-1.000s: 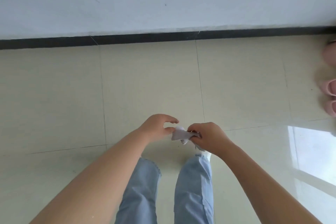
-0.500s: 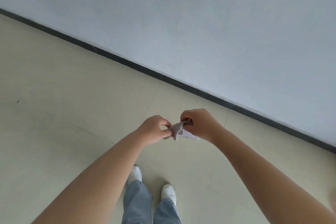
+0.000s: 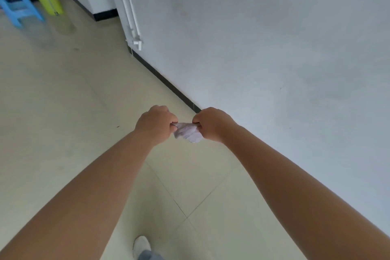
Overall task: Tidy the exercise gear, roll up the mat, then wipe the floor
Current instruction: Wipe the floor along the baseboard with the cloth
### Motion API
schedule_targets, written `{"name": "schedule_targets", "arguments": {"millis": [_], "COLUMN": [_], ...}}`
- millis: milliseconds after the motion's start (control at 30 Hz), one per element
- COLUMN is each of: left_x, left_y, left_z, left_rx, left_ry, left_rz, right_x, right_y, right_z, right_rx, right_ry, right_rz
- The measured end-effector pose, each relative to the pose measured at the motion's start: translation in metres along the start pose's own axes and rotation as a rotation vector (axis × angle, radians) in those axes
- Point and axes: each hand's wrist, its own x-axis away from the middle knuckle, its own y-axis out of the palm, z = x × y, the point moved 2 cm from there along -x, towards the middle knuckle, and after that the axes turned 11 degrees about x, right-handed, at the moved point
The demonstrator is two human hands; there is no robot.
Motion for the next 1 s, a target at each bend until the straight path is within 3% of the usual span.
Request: {"name": "schedule_targets", "arguments": {"millis": [167,500,600,733,1000], "left_x": [-0.014,-0.07,-0.107,-0.168,-0.329], "left_y": [-0.092,-0.226,-0.254,-0.292,-0.431], "left_z": [-0.081,-0.251,-0.294,-0.363,-0.504], "left_rx": [-0.013,-0.116,-0.119,-0.129,-0.138], "left_ry": [-0.006,-0.041,-0.036,-0.026,-0.028], "left_rz": [0.146,0.272,0.31,0.332,0.379], "right_x": [-0.079,-0.249,-0.304,-0.397,-0.617], "right_y": [-0.076,-0.171,-0.196,-0.229,-0.353], "right_z": [-0.07,-0.186,-0.196,-0.211,-0.234], "right_rx": [0.088,0.04,-0.054,-0.101,-0.11], "right_ry": [-0.018,-0.026,-0.008,-0.061,-0.135], "right_rz": [0.133,0.256,0.33,0.303,0.404]}}
